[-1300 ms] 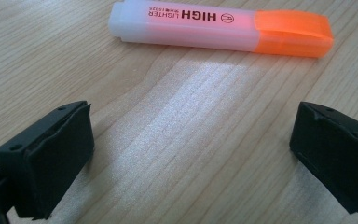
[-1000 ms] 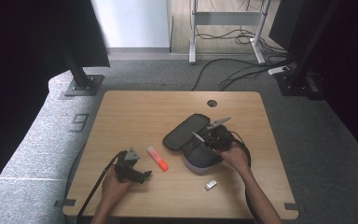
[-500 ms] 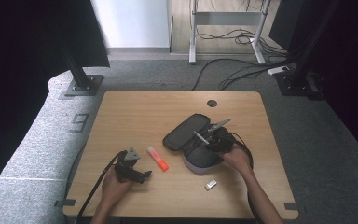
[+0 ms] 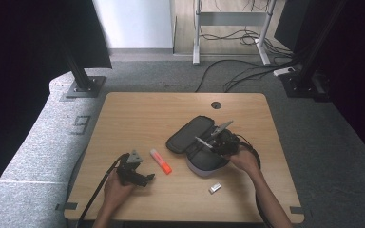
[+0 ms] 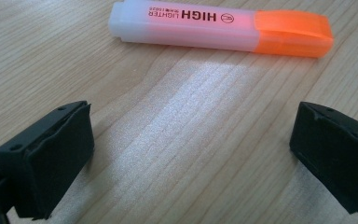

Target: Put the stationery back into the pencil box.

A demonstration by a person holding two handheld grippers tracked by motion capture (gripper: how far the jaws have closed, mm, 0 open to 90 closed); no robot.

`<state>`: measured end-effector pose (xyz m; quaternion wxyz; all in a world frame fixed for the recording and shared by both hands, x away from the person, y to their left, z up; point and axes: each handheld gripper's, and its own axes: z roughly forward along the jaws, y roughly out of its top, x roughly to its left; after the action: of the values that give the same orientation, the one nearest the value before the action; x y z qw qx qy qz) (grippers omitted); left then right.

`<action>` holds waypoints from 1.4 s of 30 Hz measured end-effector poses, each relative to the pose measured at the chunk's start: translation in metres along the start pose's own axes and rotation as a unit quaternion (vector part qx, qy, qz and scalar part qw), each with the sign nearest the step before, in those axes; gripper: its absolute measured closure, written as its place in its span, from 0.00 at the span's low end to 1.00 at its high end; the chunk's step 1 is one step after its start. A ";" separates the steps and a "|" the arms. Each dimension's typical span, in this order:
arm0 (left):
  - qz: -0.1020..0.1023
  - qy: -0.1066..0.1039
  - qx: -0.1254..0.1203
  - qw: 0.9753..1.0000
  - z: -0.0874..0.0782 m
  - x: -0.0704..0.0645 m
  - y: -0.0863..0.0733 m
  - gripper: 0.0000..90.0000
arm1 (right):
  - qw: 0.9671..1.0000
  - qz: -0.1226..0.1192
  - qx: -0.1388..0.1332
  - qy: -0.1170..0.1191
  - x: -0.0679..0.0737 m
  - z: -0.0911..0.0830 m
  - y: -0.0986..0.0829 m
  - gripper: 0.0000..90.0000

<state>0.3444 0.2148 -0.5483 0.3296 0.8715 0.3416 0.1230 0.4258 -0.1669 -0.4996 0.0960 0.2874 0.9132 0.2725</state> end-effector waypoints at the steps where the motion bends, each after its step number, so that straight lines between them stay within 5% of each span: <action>1: 0.000 0.000 0.000 1.000 0.000 0.000 0.000 0.00 | 1.000 0.002 0.002 -0.001 -0.001 0.000 0.000 0.77; 6: 0.000 0.000 0.000 1.000 0.000 0.000 0.000 0.00 | 1.000 0.005 0.014 -0.016 -0.001 0.000 -0.004 0.65; 13: 0.000 0.000 0.000 1.000 0.000 0.000 0.000 0.00 | 0.999 0.003 0.027 -0.022 -0.003 -0.004 -0.012 0.64; 31: -0.001 -0.001 0.000 1.000 0.000 0.000 0.000 0.00 | 0.994 0.023 0.027 -0.101 -0.026 -0.018 -0.021 0.63; 42: 0.000 0.000 0.000 1.000 0.000 0.000 0.000 0.00 | 0.995 0.055 -0.021 -0.083 -0.022 -0.037 -0.027 0.41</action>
<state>0.3444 0.2147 -0.5483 0.3297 0.8714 0.3418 0.1227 0.4188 -0.2145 -0.4835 0.1620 0.3567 0.8791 0.2713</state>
